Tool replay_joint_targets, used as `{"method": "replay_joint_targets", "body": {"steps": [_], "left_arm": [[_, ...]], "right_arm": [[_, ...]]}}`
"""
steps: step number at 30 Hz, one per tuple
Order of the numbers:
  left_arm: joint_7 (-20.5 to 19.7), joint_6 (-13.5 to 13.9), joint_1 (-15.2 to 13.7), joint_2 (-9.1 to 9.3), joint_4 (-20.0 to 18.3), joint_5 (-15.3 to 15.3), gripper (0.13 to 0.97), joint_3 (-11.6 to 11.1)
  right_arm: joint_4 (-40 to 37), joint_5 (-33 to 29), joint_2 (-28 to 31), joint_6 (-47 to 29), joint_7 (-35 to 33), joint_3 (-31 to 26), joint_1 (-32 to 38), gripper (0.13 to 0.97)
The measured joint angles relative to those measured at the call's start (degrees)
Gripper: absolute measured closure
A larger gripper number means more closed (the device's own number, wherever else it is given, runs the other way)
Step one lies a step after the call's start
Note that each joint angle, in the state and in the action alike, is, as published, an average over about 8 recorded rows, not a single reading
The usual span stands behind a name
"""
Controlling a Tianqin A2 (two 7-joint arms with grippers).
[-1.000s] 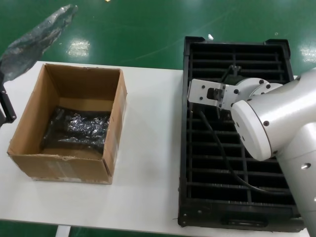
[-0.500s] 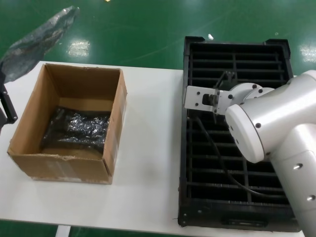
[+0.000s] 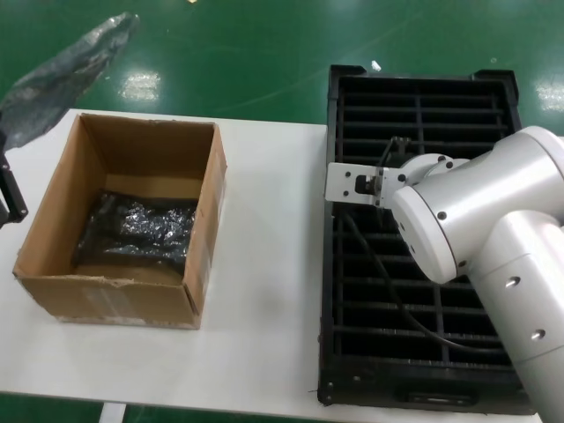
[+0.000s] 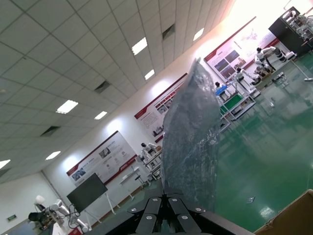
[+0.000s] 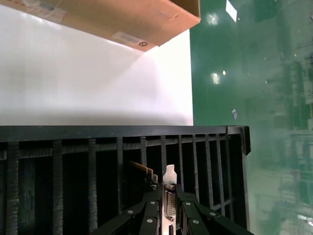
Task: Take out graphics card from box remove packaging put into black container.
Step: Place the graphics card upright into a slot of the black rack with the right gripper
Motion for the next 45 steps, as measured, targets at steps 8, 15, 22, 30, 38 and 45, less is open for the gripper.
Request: {"method": "replay_joint_targets", "body": {"steps": [8, 15, 22, 30, 38, 45], "left_arm": [[-0.08, 0.07, -0.13, -0.12, 0.38, -0.03, 0.957, 0.09], [-1.47, -0.35, 0.01, -0.39, 0.47, 0.06, 0.957, 0.75], [-2.47, -0.58, 0.24, -0.41, 0.18, 0.14, 0.957, 1.31], [-2.8, -0.11, 0.53, -0.09, -0.61, -0.15, 0.957, 1.57], [-7.11, 0.2, 1.26, -0.8, -1.68, -1.41, 0.957, 2.68], [-20.86, -4.3, 3.83, -5.99, -4.81, -9.7, 0.957, 10.51]], "right_arm": [[-1.19, 0.52, 0.06, 0.51, -0.01, -0.08, 0.22, 0.921], [-1.4, 0.84, 0.15, 0.56, -0.01, -0.09, 0.21, 0.903], [-1.12, 0.9, 0.31, 0.57, 0.11, 0.12, -0.19, 0.86], [-0.21, 0.24, 0.36, 1.2, 0.72, 0.87, -0.49, 0.784], [1.61, -2.48, 0.1, 2.94, 2.65, 2.2, -0.57, 0.658], [5.12, -7.81, -0.04, 6.81, 7.05, 5.13, -1.59, 0.511]]}}
